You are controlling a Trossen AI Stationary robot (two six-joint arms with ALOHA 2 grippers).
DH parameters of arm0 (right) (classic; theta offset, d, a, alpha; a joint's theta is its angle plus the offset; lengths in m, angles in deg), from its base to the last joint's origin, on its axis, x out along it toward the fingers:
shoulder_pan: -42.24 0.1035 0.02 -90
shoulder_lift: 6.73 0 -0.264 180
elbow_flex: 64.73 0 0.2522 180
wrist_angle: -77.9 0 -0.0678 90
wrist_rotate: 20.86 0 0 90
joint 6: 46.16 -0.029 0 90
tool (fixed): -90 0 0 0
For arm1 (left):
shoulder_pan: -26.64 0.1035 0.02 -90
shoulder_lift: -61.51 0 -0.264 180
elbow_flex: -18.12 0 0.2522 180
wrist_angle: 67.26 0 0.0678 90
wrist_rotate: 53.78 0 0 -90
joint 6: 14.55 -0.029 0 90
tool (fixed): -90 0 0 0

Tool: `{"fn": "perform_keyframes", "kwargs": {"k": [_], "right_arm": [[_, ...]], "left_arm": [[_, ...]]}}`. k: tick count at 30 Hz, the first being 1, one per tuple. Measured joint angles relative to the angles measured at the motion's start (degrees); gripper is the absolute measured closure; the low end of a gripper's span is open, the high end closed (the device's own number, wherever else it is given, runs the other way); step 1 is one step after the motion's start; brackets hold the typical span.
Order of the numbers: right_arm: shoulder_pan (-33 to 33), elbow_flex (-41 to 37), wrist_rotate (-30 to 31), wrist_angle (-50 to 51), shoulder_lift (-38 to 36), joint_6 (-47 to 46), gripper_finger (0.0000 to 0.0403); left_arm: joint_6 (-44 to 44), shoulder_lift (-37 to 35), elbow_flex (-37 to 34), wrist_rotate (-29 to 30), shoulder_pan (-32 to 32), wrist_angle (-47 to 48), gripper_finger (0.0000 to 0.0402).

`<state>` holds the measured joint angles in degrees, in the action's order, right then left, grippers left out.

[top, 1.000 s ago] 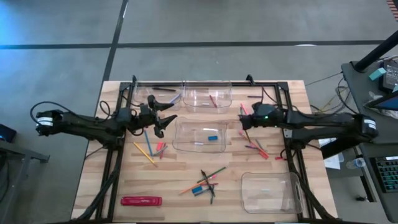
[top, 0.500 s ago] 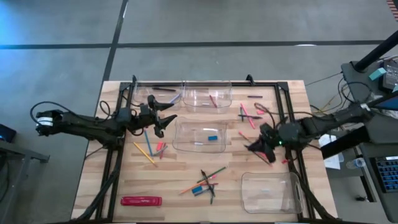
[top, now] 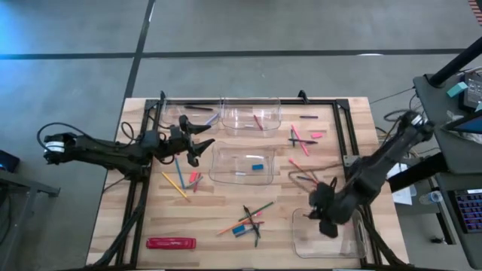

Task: Sort crayons/erasers/pens/pencils in bins
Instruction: Put the green pencil into the bottom transparent bin, then put the yellow pencil into the bottom transparent bin

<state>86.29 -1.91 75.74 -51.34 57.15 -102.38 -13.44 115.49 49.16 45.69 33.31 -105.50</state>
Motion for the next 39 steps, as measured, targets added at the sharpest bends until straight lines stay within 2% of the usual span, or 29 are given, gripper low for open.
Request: {"fn": "perform_keyframes", "kwargs": {"k": [5,9,13,18,20,22,26,28,30,34,39], "right_arm": [[1.48,3.75,-2.02,4.37,9.28,-3.67,0.0387],[1.47,5.35,-4.59,5.11,13.57,-4.99,0.0362],[1.45,6.82,-5.12,6.14,15.08,-5.42,0.0330],[1.43,7.38,-4.76,6.91,13.62,-5.99,0.0290],[1.38,7.94,-2.50,8.50,12.42,-5.82,0.0278],[1.34,8.59,2.30,10.42,10.82,-5.68,0.0270],[0.47,9.91,17.29,16.06,6.62,-4.45,0.0265],[-1.30,9.81,23.49,18.94,4.07,-5.36,0.0264],[-4.80,9.27,24.95,20.55,1.50,-4.83,0.0264],[-13.11,6.61,24.70,21.28,-2.64,-0.47,0.0264],[-24.67,2.62,18.08,21.03,-5.10,6.33,0.0264]], "left_arm": [[0.04,0.32,0.00,0.00,0.00,0.00,0.0164],[0.11,0.39,0.00,0.00,-0.02,0.01,0.0164],[1.31,0.66,0.00,0.00,-0.02,0.03,0.0164],[1.62,1.69,0.00,0.00,0.00,-0.04,0.0164],[1.62,2.16,0.00,0.00,0.00,-0.08,0.0164],[1.64,2.42,0.00,0.00,-0.02,-0.13,0.0164],[1.79,2.60,0.00,0.00,-0.02,-0.52,0.0164],[2.89,2.60,0.00,0.00,0.00,-0.54,0.0164],[3.12,2.60,0.00,0.00,0.00,-0.53,0.0164],[3.15,2.58,0.00,-0.02,-0.04,-0.53,0.0164],[3.19,2.58,0.00,-0.02,-0.04,-0.53,0.0164]]}}
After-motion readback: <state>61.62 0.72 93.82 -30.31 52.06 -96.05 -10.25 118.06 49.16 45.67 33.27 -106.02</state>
